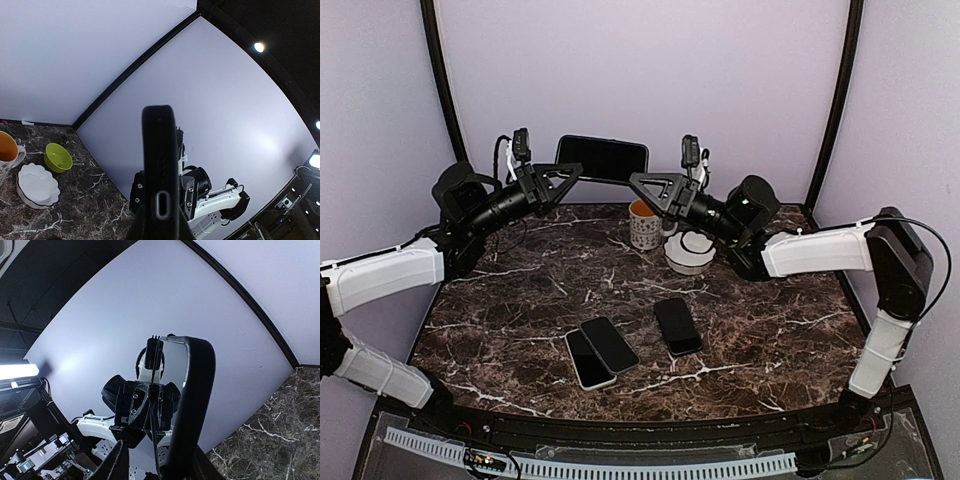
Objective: Take the phone out of the phone case
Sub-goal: Pass from the left arm to the right
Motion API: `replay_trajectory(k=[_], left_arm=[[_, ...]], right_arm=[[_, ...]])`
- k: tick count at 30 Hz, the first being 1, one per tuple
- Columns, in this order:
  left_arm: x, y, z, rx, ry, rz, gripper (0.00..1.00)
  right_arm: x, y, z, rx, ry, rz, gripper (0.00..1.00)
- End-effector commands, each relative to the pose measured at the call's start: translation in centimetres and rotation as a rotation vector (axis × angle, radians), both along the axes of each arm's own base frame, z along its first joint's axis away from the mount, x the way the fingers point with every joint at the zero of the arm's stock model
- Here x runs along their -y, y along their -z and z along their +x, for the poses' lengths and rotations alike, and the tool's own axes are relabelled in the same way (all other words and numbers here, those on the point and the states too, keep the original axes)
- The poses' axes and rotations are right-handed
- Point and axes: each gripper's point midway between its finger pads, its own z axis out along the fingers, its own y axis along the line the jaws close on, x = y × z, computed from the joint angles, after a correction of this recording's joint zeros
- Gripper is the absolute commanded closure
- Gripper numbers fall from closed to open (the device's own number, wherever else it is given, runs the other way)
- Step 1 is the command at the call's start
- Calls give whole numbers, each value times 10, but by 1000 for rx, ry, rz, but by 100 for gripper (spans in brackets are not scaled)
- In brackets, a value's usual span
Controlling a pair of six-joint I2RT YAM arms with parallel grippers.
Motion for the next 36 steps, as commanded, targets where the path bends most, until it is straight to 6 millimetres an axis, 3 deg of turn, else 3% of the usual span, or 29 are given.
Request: replay_trajectory(k=[1,13,20,23,25,26,27,29,30,31,32,33,34,36], left_arm=[[-1,-19,-11,89,19,-39,100],[2,-8,-11,106,8,6,100],[3,-1,-7,97,-1,21,100],[3,2,-9,110,-4,36,98],[3,3,-13,142,4,59,78],[3,8,-15,142,10,73,59],[3,8,-19,170,16,94,49],[0,15,-24,193,9,147,20],[-1,28,-24,166,7,190,13],[-6,26,-28,205,-19,219,4],[-8,40,-27,169,-25,275,3],[-15,37,-28,213,-66,315,2],[-20,49,-27,178,-88,373,1],[-29,51,-32,209,-115,450,1]], right_arm=[[-1,-26,-5,61,-19,54,67],[-1,-23,2,-6,-3,51,70],[-5,-27,-1,-11,-35,47,100],[-3,-26,-7,21,-40,36,100],[0,-24,-12,47,-36,28,100],[1,-23,-14,59,-36,24,100],[3,-22,-16,73,-35,18,100],[5,-18,-20,97,-38,0,100],[6,-15,-19,95,-31,-18,100],[8,-11,-18,92,-23,-37,100],[10,-7,-18,96,-20,-52,100],[12,-4,-18,102,-17,-63,100],[14,-1,-17,109,-6,-79,100],[16,5,-17,122,17,-122,100]])
